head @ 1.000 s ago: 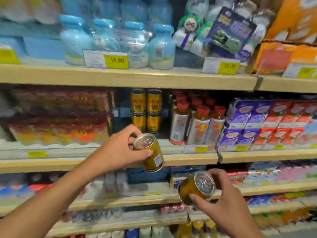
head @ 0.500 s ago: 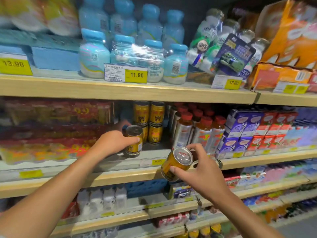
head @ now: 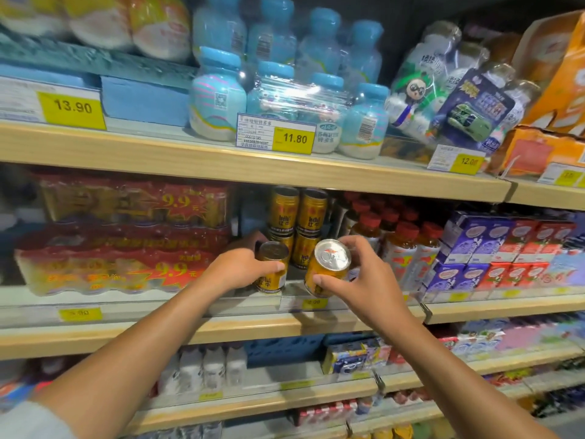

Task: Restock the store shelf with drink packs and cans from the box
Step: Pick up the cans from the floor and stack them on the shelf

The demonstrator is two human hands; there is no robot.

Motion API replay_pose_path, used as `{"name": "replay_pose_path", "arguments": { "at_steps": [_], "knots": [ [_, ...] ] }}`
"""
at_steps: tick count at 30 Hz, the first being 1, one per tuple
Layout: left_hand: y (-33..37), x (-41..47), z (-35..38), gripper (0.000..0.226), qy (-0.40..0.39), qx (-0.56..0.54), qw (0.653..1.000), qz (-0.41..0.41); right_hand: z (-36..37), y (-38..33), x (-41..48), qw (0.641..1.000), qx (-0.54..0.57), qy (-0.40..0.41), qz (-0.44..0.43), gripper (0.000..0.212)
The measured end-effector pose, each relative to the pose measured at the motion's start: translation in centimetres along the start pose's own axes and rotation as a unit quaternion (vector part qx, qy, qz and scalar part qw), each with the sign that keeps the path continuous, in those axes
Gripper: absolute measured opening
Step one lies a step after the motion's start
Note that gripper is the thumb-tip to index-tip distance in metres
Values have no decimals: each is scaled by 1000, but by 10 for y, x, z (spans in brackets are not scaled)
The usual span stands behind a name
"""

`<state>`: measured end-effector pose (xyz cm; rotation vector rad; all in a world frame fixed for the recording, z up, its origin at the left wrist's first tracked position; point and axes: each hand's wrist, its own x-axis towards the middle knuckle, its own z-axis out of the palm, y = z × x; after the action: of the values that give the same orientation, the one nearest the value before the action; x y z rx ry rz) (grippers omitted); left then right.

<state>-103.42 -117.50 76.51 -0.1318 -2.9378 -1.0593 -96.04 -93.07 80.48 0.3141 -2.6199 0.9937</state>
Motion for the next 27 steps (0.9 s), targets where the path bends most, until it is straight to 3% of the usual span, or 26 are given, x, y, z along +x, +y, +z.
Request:
{"name": "replay_pose_path", "arguments": {
  "at_steps": [4,8,16,22,27],
  "knots": [
    [-6,0,-2,63,-20,-19,1000,-15,17,2,30,999,16,-10,39,61],
    [-11,-2,5,88,-52,-49,997,-16,38,10,53,996,14,-47,80,50],
    [-11,-5,18,71,6,6,1000,-19,67,26,64,985,37,-113,128,40],
    [-4,-6,25,59,36,39,998,-15,65,32,57,989,39,-90,110,66],
    [7,-5,32,62,56,70,996,-25,70,36,54,992,-17,-68,109,66]
  ]
}}
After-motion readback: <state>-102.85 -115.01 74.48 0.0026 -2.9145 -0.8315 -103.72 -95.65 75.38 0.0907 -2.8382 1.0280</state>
